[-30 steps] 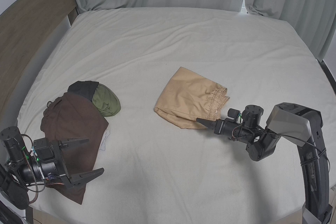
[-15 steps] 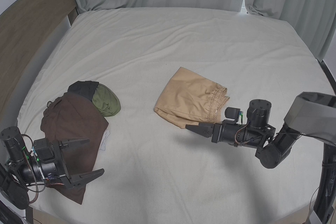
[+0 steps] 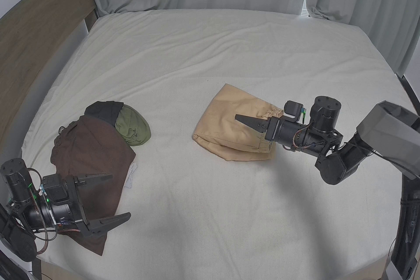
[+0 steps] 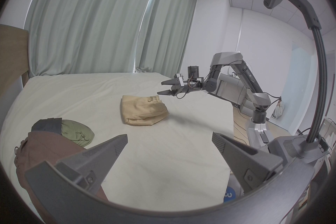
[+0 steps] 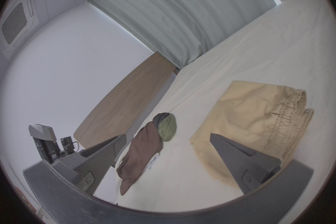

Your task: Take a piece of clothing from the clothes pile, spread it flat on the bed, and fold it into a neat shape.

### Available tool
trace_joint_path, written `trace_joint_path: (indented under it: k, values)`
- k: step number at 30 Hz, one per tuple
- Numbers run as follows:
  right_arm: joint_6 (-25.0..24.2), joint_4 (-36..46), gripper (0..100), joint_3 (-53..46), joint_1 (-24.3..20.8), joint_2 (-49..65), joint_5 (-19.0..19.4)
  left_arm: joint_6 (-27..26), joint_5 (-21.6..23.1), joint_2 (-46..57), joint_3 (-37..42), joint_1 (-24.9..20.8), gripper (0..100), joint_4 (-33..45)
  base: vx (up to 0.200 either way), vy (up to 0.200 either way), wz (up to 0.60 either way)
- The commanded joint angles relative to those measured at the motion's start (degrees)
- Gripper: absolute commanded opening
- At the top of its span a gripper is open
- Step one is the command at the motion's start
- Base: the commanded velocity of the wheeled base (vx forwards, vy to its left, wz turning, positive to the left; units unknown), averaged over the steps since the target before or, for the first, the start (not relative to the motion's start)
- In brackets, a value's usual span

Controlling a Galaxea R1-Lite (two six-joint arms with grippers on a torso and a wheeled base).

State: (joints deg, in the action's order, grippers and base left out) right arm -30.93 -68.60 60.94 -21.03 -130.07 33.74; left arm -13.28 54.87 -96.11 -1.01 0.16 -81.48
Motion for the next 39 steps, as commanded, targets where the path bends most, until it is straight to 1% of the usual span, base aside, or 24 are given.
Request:
trace_joint_path:
  k: [1, 6, 9, 16, 19, 23, 24, 25, 27, 28, 29, 30, 31, 33, 35, 36, 37, 38, 39]
  values:
    - [-0.27, -0.4, 100, 4.19, 3.27, -9.23, -0.08, -0.7, 0.06, -0.39, 1.01, 0.19, 100, 0.18, 0.0, 0.0, 0.0]
    - [-0.19, -0.49, 100, 5.07, 4.94, -12.57, -0.08, -0.7, 0.06, -0.48, 1.01, 0.19, 100, 0.18, 0.0, 0.0, 0.0]
    - [-0.01, -0.57, 100, 4.98, 5.12, -13.72, -0.26, -0.7, 0.06, -1.01, 1.01, 0.02, 100, 0.18, 0.0, 0.0, 0.0]
    - [-0.01, -1.63, 100, 4.1, 5.03, -12.13, -0.43, -0.7, 0.41, -1.01, 1.01, -0.77, 100, 0.18, 0.0, 0.0, 0.0]
    - [0.34, -2.16, 100, -0.38, 5.03, -2.47, -0.61, -0.7, 2.96, -0.48, 1.01, -1.48, 100, -0.17, 0.0, 0.0, 0.0]
    - [3.77, -0.66, 100, -8.65, 5.12, 12.48, -0.7, -0.7, 5.42, 1.63, 1.01, -5.26, 100, -0.17, 0.0, 0.0, 0.0]
    - [3.77, -0.66, 100, -8.65, 5.12, 12.48, -0.7, -0.7, 5.42, 1.63, 1.01, -5.26, 100, -0.17, 0.0, 0.0, 0.0]
    - [6.14, 1.62, 100, -13.66, 5.12, 20.65, -0.96, -0.7, 6.04, 3.39, 1.01, -8.95, 100, -0.08, 0.0, 0.0, 0.0]
    - [9.31, 6.02, 100, -19.81, 5.21, 30.49, -1.31, -0.52, 5.95, 5.58, 1.01, -14.13, 100, 0.18, 0.0, 0.0, 0.0]
    - [11.24, 8.92, 100, -22.62, 5.38, 35.5, -1.84, -0.44, 5.95, 6.9, 1.01, -16.42, 100, 0.18, 0.0, 0.0, 0.0]
    - [11.94, 9.8, 100, -23.32, 5.47, 36.82, -2.02, -0.44, 5.86, 7.25, 1.01, -17.03, 100, 0.18, 0.0, 0.0, 0.0]
    - [16.16, 14.72, 100, -26.75, 6.09, 44.12, -3.42, 0.0, 5.51, 9.36, 1.01, -20.02, 100, 0.27, 0.0, 0.0, 0.0]
    - [18.62, 17.44, 100, -28.25, 6.7, 47.98, -4.39, 0.09, 5.25, 10.33, 1.01, -21.08, 100, 0.45, 0.0, 0.0, 0.0]
    - [24.34, 23.07, 100, -31.15, 8.9, 56.42, -5.88, 0.09, 4.54, 12.53, 1.01, -21.6, 100, 1.41, 0.0, 0.0, 0.0]
    - [27.68, 27.55, 100, -32.64, 11.71, 64.16, -6.15, 0.09, 3.31, 14.55, 1.01, -21.25, 100, 2.82, 0.0, 0.0, 0.0]
    - [28.29, 29.84, 100, -33.34, 13.12, 68.2, -6.15, 0.0, 2.35, 15.69, 1.01, -20.9, 100, 3.7, 0.0, 0.0, 0.0]
    - [28.29, 30.01, 100, -33.43, 13.29, 68.81, -6.15, 0.0, 2.26, 15.78, 1.01, -20.81, 100, 3.87, 0.0, 0.0, 0.0]
    - [28.29, 34.06, 100, -34.05, 14.88, 75.67, -6.15, 0.09, 0.94, 18.15, 1.01, -19.93, 100, 5.54, 0.0, 0.0, 0.0]
    - [28.29, 35.9, 100, -34.4, 15.32, 78.92, -6.15, 0.09, 0.5, 19.47, 1.01, -19.32, 100, 6.69, 0.0, 0.0, 0.0]
